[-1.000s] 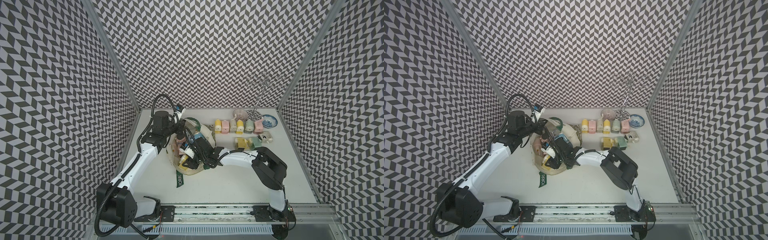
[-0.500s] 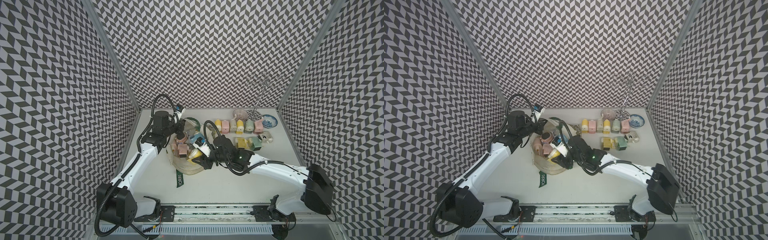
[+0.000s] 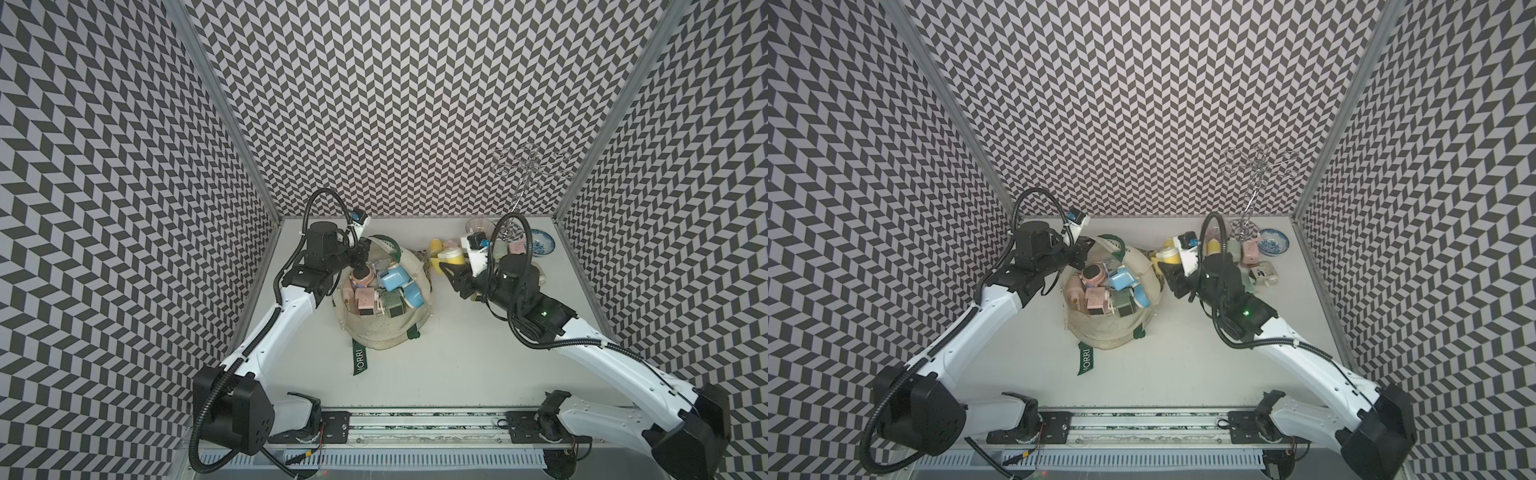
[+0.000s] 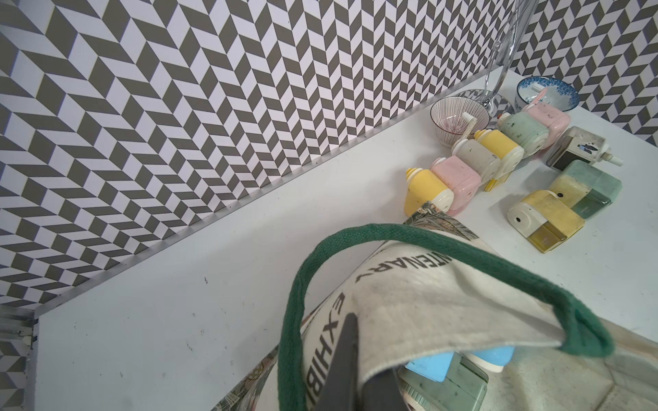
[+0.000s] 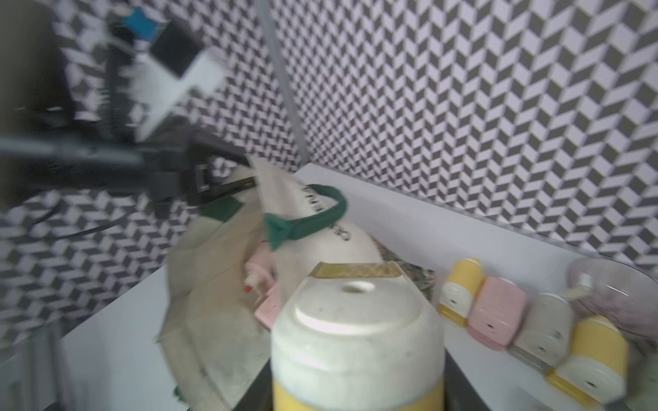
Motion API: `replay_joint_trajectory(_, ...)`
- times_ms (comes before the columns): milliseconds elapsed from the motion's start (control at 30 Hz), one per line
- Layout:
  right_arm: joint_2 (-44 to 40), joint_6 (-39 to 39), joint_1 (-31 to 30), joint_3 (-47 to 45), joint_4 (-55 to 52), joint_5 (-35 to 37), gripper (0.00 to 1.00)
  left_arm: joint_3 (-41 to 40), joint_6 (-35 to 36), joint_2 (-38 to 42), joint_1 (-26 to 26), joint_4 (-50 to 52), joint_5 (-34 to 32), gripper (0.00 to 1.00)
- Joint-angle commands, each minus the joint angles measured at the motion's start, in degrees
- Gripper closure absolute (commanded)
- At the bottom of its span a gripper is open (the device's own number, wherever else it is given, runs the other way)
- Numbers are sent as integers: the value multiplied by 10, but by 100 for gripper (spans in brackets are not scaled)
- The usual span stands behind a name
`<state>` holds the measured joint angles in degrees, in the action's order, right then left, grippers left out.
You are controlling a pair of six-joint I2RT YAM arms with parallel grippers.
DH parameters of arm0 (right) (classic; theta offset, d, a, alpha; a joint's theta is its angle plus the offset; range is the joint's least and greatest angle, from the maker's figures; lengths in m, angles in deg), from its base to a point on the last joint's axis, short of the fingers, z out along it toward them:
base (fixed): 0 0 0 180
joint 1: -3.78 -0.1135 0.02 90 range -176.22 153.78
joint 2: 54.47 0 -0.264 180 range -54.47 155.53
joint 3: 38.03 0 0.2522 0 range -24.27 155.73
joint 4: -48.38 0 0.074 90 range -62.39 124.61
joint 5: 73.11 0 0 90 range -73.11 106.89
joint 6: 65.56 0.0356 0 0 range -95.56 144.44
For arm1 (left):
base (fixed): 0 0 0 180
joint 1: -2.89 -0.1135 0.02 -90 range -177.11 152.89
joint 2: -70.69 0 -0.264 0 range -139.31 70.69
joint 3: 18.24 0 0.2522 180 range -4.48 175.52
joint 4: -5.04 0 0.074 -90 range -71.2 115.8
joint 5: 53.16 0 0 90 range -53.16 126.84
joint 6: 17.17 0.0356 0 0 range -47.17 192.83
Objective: Take out the pencil sharpeners from the tote bags
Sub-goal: Place the pencil sharpener at the center of the board.
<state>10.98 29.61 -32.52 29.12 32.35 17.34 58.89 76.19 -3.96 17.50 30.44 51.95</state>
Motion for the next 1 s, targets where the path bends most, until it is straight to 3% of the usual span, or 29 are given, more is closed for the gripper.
replay_joint_trajectory(0,53,50,17,20,-13,38,69,15,2,22,-1,-40,-5,100)
replay_joint_trajectory(267,175,100,38,35,-41,73,68,15,2,22,-1,-40,-6,100)
replay_joint_trajectory(500,296,115,53,102,-114,91,66,15,4,25,0,-39,-8,100)
replay_joint_trajectory(967,372,124,97,122,-132,136,65,15,6,25,2,-38,-13,100)
